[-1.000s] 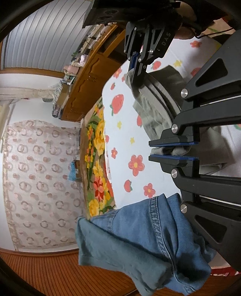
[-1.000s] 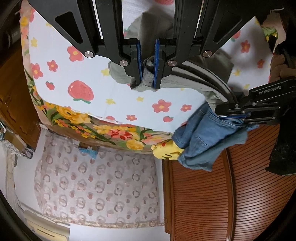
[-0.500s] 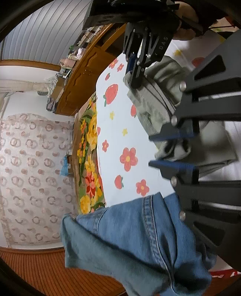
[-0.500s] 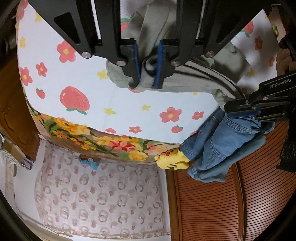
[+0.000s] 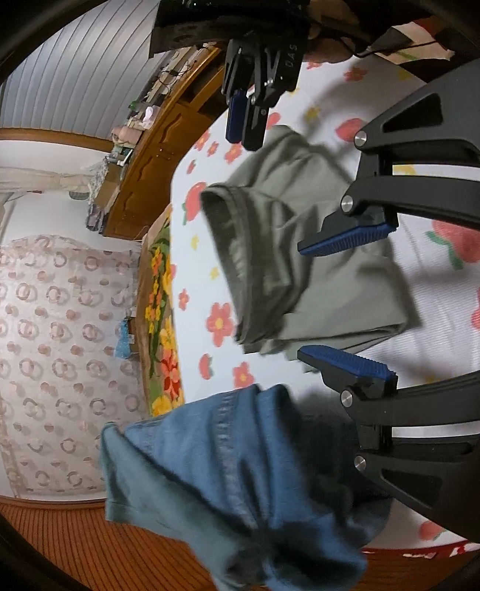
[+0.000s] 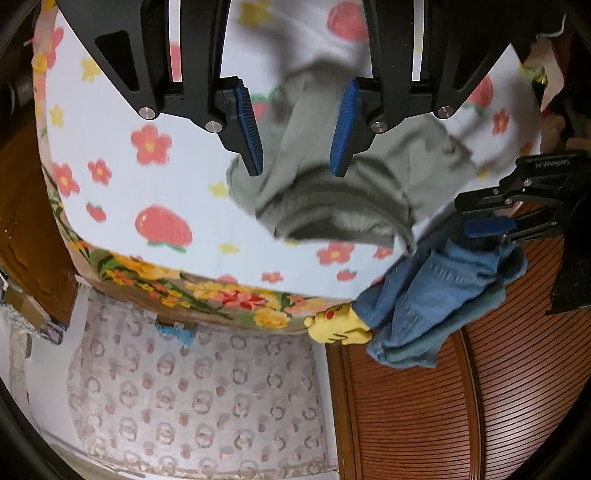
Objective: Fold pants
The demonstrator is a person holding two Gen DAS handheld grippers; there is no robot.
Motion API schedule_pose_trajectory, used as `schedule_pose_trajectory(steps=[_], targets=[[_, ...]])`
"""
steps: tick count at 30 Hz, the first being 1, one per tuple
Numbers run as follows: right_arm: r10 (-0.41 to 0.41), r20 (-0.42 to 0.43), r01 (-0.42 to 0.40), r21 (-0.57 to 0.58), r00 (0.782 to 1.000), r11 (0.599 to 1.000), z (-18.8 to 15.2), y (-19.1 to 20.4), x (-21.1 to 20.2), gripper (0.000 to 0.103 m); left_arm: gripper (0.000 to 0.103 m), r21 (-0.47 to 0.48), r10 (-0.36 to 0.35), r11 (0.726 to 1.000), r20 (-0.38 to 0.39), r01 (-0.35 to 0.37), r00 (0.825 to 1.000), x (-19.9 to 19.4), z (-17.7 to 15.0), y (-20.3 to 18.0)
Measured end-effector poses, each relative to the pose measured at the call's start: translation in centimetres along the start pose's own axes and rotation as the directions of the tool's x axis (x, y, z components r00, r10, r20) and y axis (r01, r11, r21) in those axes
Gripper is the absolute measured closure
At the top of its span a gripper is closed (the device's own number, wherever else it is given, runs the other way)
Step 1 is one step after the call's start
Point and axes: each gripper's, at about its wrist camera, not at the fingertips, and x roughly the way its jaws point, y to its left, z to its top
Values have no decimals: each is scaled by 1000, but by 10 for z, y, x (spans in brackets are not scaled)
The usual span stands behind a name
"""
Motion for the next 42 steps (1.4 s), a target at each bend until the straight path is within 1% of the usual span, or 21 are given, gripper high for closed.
schedule_pose_trajectory(steps=[2,3,4,5,8,13,22,25,26,27,29,31,33,35,38,42], targets=[[4,-16,-4,-2,1000,1000,-5,0,-2,64,50,0,-16,1000,-24,16,1000,5,-7,0],[3,-24,-3,-6,1000,1000,-8,0,-2,64,46,-2,-19,1000,-30,19,999,6,-10,0],[2,-30,-2,-9,1000,1000,-11,0,-2,64,36,-3,-20,1000,-34,19,999,8,-13,0],[2,-36,-2,-9,999,1000,-12,0,-1,64,33,-4,-21,1000,-37,21,999,9,-15,0],[7,-47,-7,5,999,1000,-14,-3,1,64,29,-1,-24,1000,-50,24,998,12,-19,0],[17,-58,-16,17,998,1000,-15,-6,4,64,30,-4,8,1000,-61,-8,998,14,-24,3],[42,-77,-41,4,996,999,-21,2,6,64,59,4,9,1000,-63,-9,998,11,-34,7],[45,-87,-45,6,995,999,-22,2,9,64,65,11,10,1000,-67,-9,998,13,-34,6],[48,-89,-48,8,995,999,-21,2,10,64,70,13,9,1000,-69,-9,998,14,-34,6],[49,-90,-48,8,995,999,-21,2,10,64,71,13,9,1000,-72,-8,997,14,-34,6],[63,-94,-62,8,994,998,-20,2,11,74,75,14,9,1000,-74,-8,997,15,-34,6],[59,-90,-59,1,994,998,-19,4,10,82,77,13,5,1000,-77,-4,997,16,-34,6],[65,-83,-65,0,994,998,-19,4,9,86,82,15,3,1000,-76,-1,997,16,-34,6],[60,-69,-60,3,996,998,-20,4,4,88,90,16,-2,1000,-75,3,997,14,-35,7],[60,-55,-60,7,997,998,-23,4,-2,89,94,25,-1,1000,-66,3,998,10,-36,5],[61,-45,-60,7,997,998,-28,6,-12,90,95,28,-11,1000,-38,12,999,0,-34,1]])
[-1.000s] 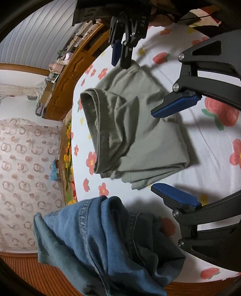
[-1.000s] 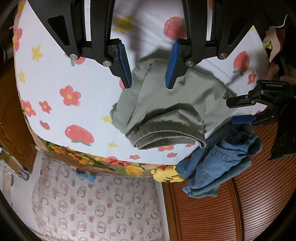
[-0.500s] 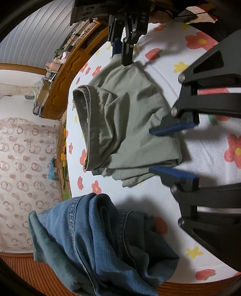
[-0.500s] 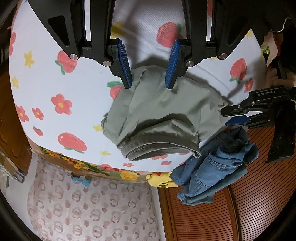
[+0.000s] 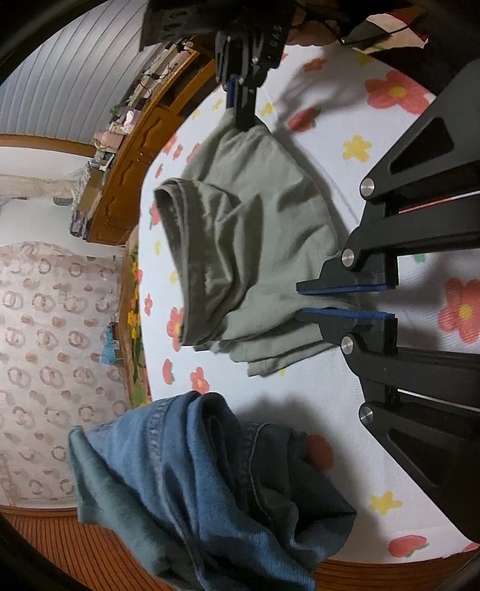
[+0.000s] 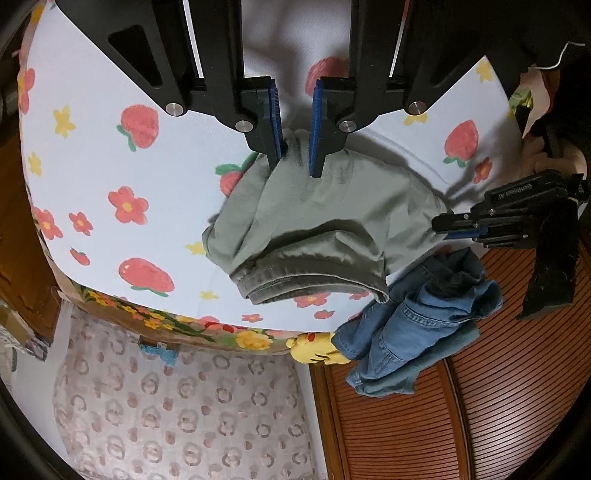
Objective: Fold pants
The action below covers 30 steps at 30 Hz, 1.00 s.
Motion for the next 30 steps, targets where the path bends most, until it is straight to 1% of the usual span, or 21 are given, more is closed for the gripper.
schedule_pose_trajectory(steps=[8,17,21,25,30], targets=[[1,18,-1,7,1000,1000,-15,5,-30,91,95,3,-37,999,34,37,999,-26,-11,-6],[-14,-2,14,0,1000,1000,-42,22,-59,91,95,3,-79,997,30,79,996,-44,-32,-23],[-10,-13,10,4,1000,1000,-47,27,-65,91,95,13,-85,996,22,84,996,-50,-38,-28],[-10,-23,10,13,1000,1000,-48,24,-64,90,95,16,-82,996,1,82,997,-46,-44,-29],[1,3,-1,21,1000,1000,-45,24,-71,90,95,13,-73,997,-5,73,997,-46,-46,-29]])
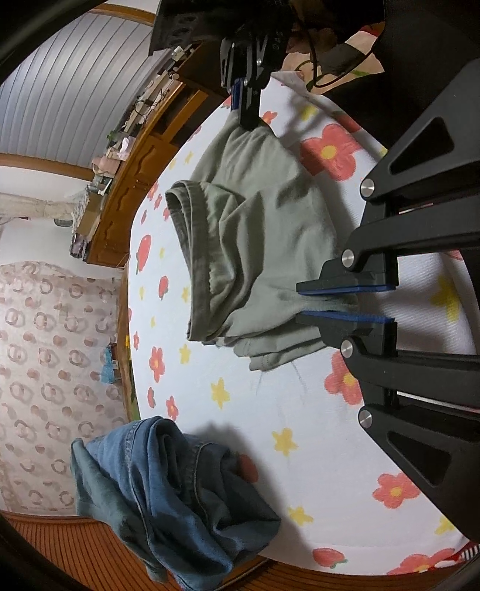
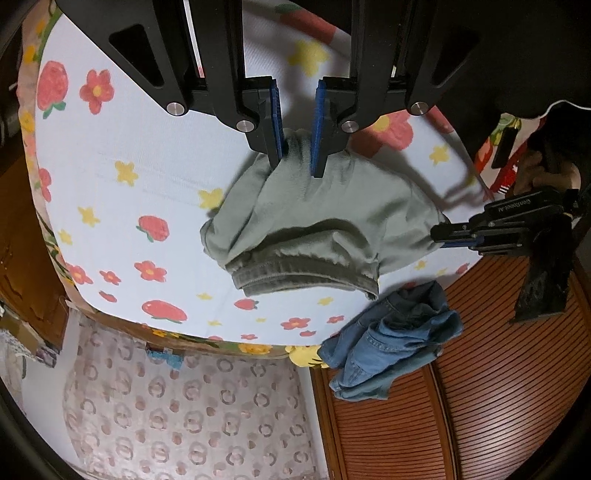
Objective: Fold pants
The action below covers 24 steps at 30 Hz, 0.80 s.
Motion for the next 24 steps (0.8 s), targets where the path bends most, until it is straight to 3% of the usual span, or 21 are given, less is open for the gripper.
schedule_pose_trajectory(steps=[4,8,13,16,24], targets=[[-11,21,12,-14,1000,1000,-1,2,-4,87,86,6,14,1000,2,-14,1000,-2,5,-1],[-27,41,28,-12,999,1000,1,2,-8,84,56,9,23,1000,7,-23,1000,-1,10,1],[-50,73,50,4,996,999,6,-3,-12,64,36,17,28,999,11,-28,1000,6,23,5],[-68,84,68,4,994,998,10,-6,-6,57,36,17,30,999,16,-30,999,12,31,6],[-75,68,72,38,995,997,20,-18,35,56,36,25,40,999,13,-40,999,25,43,7]])
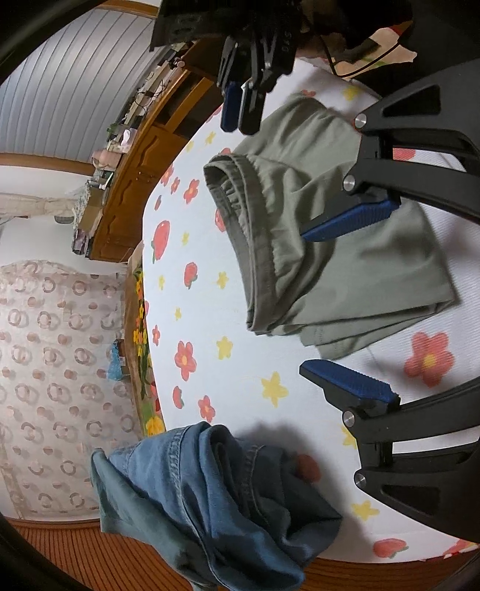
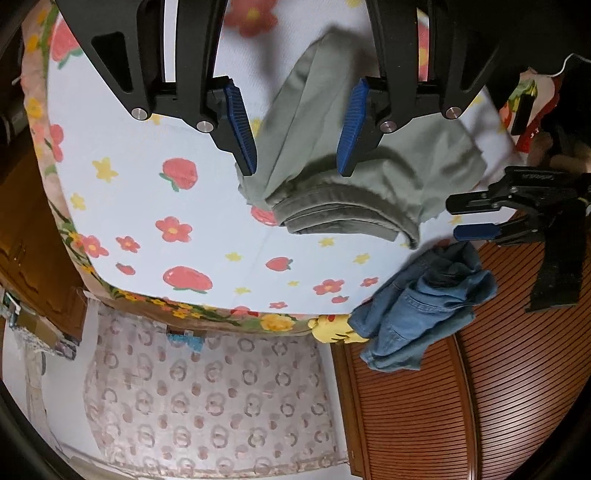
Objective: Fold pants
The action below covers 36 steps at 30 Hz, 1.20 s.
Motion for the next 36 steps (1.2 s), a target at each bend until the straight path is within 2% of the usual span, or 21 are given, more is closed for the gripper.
schedule_pose_trajectory(steps=[6,11,17,24,28,30,32,34,35,36], targets=[[-3,-40,4,8,999,1000,7,-2,28,56,36,-8,12,1000,-1,-12,1000,8,10,7],[4,-54,-4,10,999,1000,4,-1,36,56,36,2,34,999,-15,-34,999,15,16,9],[20,-50,-19,23,999,1000,4,-5,40,56,36,-4,18,1000,-30,-18,999,24,18,13],[14,-40,-13,25,999,1000,1,-4,41,56,38,8,-33,999,-65,33,997,43,26,7],[16,-36,-15,33,999,999,0,-5,40,56,47,26,-46,998,-95,49,994,56,28,2],[14,-34,-13,35,999,999,0,-5,39,56,57,34,-53,998,-102,57,993,59,27,1],[13,-33,-12,35,999,999,-1,-5,39,56,74,35,-54,998,-102,57,993,59,25,0],[11,-30,-10,35,999,999,-1,-5,38,56,83,33,-63,997,-93,67,994,56,23,0],[10,-29,-9,36,1000,999,-1,-6,38,56,92,34,-64,997,-80,67,995,52,23,-1],[8,-26,-7,39,1000,999,-1,-6,38,56,94,33,-61,997,-70,63,996,49,24,0]])
